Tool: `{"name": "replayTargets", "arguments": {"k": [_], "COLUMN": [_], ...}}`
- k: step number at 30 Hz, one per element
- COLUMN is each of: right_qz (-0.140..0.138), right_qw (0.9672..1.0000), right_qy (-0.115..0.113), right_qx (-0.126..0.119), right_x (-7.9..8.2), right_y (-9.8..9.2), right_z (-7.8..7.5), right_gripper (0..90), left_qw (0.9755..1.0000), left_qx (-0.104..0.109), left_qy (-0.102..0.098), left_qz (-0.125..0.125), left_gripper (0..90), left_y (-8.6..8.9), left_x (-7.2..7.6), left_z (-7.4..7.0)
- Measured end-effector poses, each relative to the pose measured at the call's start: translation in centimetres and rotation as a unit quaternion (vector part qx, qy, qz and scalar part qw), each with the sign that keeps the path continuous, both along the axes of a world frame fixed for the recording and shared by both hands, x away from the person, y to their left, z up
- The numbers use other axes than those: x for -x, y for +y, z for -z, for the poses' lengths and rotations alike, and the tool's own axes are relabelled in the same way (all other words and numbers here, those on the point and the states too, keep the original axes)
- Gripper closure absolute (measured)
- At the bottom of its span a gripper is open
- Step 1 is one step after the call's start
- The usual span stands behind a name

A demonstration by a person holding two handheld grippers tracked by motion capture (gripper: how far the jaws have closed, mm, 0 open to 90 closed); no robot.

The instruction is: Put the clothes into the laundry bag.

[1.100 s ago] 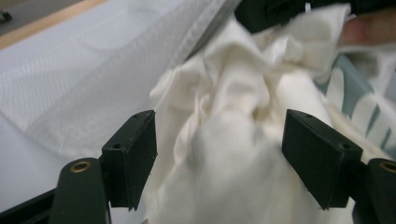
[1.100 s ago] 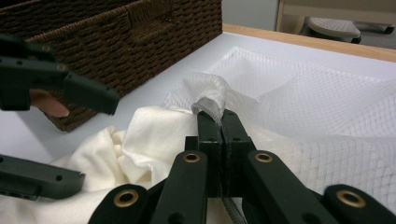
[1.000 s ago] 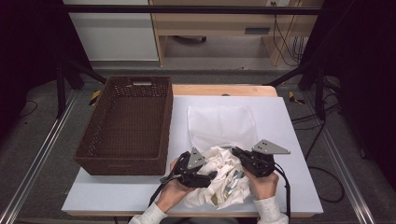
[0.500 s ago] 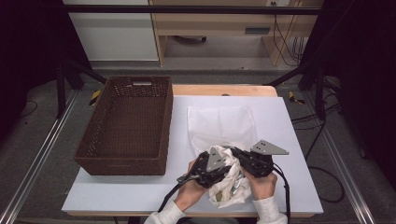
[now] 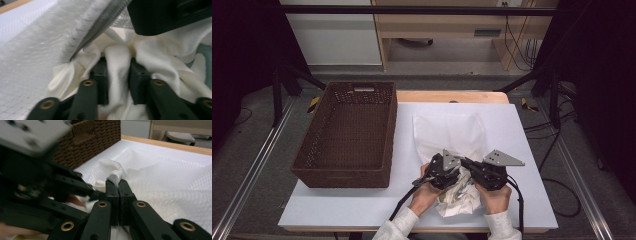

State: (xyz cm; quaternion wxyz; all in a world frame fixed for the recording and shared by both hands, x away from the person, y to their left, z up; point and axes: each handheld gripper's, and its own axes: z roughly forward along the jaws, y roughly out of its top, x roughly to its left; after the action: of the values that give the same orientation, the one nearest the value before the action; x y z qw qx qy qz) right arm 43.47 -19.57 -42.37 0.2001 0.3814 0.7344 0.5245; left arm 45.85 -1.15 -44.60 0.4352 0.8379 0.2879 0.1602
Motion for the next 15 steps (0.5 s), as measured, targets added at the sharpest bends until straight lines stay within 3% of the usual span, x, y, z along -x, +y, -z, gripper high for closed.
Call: {"name": "replayTargets", "arguments": {"k": [3, 4, 7, 9, 11, 12, 14, 15], "right_qz": [-0.002, -0.001, -0.001, -0.001, -0.001, -0.002, -0.003, -0.003], "right_qw": [1.0, 1.0, 0.9999, 0.9999, 0.9999, 0.9999, 0.9999, 0.9999], "right_qy": [0.004, 0.005, 0.007, 0.007, 0.009, 0.009, 0.01, 0.01], "right_qx": [0.006, 0.007, 0.009, 0.009, 0.01, 0.011, 0.011, 0.012], "right_x": [-0.1, -0.1, -0.1, -0.2, -0.2, -0.2, -0.3, -0.3], "right_y": [0.1, 0.1, 0.1, 0.2, 0.2, 0.3, 0.3, 0.3], "right_z": [0.4, 0.4, 0.4, 0.4, 0.5, 0.5, 0.5, 0.5], "right_gripper": [89.0, 89.0, 89.0, 89.0, 89.0, 89.0, 89.0, 89.0], "left_qw": [0.9999, 0.9999, 0.9996, 0.9989, 0.9991, 0.9988, 0.9986, 0.9986], "left_qx": [0.0, 0.003, 0.002, -0.022, -0.028, -0.029, -0.023, -0.01], "left_qy": [-0.013, -0.011, -0.025, -0.028, 0.002, 0.028, 0.043, 0.052], "left_qz": [-0.005, -0.005, -0.014, -0.031, -0.032, -0.026, -0.019, -0.007], "left_gripper": [34.3, 28.8, 23.7, 22.3, 19.5, 19.4, 21.6, 27.8], "left_y": [2.0, 2.8, 5.5, 6.6, 6.9, 6.8, 6.5, 6.4], "left_x": [0.6, 0.8, 1.0, 0.4, -0.7, -1.4, -2.0, -2.1], "left_z": [-1.1, -1.6, -2.6, -2.2, -0.8, 0.2, 1.2, 1.4]}}
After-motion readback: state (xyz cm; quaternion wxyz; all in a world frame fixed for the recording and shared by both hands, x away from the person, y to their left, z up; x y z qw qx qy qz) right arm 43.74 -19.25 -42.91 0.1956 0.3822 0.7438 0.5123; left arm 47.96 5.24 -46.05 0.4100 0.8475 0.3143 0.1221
